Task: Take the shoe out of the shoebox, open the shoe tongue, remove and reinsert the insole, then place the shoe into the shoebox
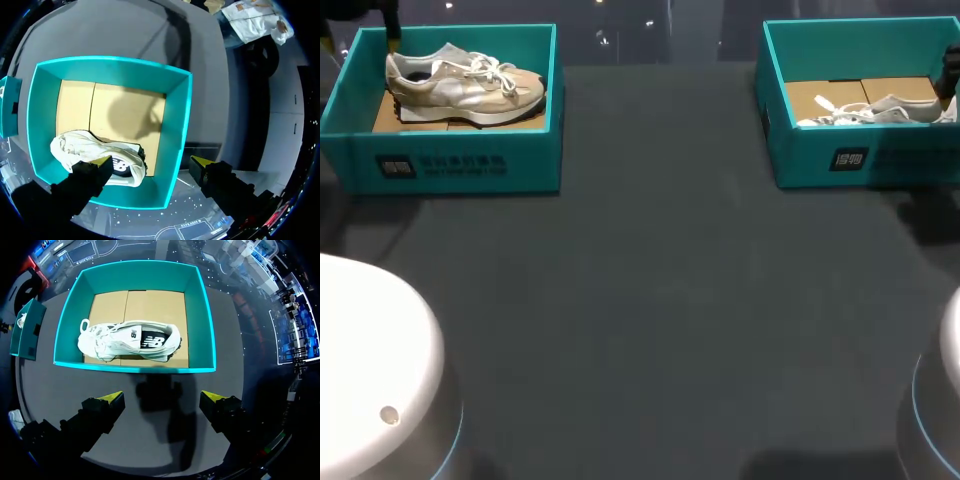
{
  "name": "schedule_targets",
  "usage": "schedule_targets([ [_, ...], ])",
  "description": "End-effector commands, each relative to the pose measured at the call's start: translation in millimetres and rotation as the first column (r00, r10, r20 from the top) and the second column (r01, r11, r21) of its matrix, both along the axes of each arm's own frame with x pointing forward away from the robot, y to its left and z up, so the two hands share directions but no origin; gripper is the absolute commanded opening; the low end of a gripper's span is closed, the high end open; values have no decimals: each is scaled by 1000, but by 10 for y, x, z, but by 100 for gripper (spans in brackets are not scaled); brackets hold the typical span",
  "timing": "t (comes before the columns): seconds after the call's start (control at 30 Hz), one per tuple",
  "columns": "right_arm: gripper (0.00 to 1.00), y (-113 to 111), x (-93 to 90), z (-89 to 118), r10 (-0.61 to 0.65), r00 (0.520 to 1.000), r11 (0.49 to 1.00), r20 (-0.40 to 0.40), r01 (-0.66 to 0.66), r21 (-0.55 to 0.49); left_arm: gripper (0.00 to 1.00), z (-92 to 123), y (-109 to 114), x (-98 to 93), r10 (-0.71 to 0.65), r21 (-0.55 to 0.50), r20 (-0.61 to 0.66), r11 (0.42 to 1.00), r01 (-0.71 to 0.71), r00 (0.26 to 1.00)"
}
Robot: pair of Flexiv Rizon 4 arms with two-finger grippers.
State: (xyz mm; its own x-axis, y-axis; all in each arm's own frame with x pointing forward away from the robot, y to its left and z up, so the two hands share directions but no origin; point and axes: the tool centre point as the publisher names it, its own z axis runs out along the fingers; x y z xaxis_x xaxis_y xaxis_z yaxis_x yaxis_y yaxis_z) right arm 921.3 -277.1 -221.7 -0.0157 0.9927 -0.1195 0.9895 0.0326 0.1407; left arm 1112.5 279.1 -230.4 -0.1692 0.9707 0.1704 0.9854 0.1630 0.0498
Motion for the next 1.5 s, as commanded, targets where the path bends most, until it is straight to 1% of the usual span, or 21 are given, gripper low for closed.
schedule_targets([
  [0.03, 100, 1, -10, -1, 0, 1000, 1000, 2, 0, -1, 100, 5, 0, 91, 5, 0, -31, 1000, -5, 1000],
  [0.1, 100, 1, -10, -1, 0, 1000, 1000, 2, 0, -1, 100, -51, -17, 145, -28, -9, -12, 1000, 28, 1000],
  [0.13, 100, 1, -10, -1, 0, 1000, 1000, 2, 0, -1, 100, -84, -13, 215, -54, -19, -27, 998, 54, 998],
  [0.27, 100, 1, -10, -1, 0, 1000, 1000, 2, 0, -1, 100, -179, 11, 382, -63, -29, -27, 998, 63, 998],
  [0.33, 100, 1, -10, -1, 0, 1000, 1000, 2, 0, -1, 100, -238, 26, 430, -69, -40, -41, 997, 67, 997],
  [0.37, 100, 1, -10, -1, 0, 1000, 1000, 2, 0, -1, 100, -257, 27, 441, -68, -43, -46, 997, 66, 997],
  [0.4, 100, 1, -10, -1, 0, 1000, 1000, 2, 0, -1, 100, -282, 29, 409, -75, -51, -55, 996, 72, 996],
  [0.5, 100, 1, -10, -1, 0, 1000, 1000, 2, 0, -1, 100, -367, 24, 427, -66, -51, -53, 997, 64, 996],
  [0.67, 100, 1, -10, -1, 0, 1000, 1000, 2, 0, -1, 100, -518, -5, 526, -48, -58, -48, 997, 45, 998],
  [0.9, 100, 1, -10, -1, 0, 1000, 1000, 2, 0, -1, 100, -676, -13, 642, -30, -55, -47, 998, 28, 998],
  [1.0, 100, 1, -10, -1, 0, 1000, 1000, 2, 0, -1, 98, -745, -10, 669, -25, -56, -48, 998, 23, 999],
  [1.1, 100, 1, -10, -1, 0, 1000, 1000, 2, 0, -1, 99, -837, -12, 711, -8, -58, -46, 998, 6, 999],
  [1.17, 100, 1, -10, -1, 0, 1000, 1000, 2, 0, -1, 96, -895, -16, 740, -9, -60, -46, 998, 6, 999],
  [1.2, 100, 1, -10, -1, 0, 1000, 1000, 2, 0, -1, 93, -918, -20, 751, -9, -61, -47, 998, 6, 999],
  [1.23, 100, 1, -10, -1, 0, 1000, 1000, 2, 0, -1, 87, -937, -23, 757, -9, -60, -47, 998, 6, 999],
  [1.4, 100, 1, -10, -1, 0, 1000, 1000, 2, 0, -1, 85, -1008, -27, 802, -9, -59, -54, 998, 6, 999],
  [1.5, 100, 1, -10, -1, 0, 1000, 1000, 2, 0, -1, 78, -1038, -26, 815, -12, -58, -60, 998, 8, 998],
])
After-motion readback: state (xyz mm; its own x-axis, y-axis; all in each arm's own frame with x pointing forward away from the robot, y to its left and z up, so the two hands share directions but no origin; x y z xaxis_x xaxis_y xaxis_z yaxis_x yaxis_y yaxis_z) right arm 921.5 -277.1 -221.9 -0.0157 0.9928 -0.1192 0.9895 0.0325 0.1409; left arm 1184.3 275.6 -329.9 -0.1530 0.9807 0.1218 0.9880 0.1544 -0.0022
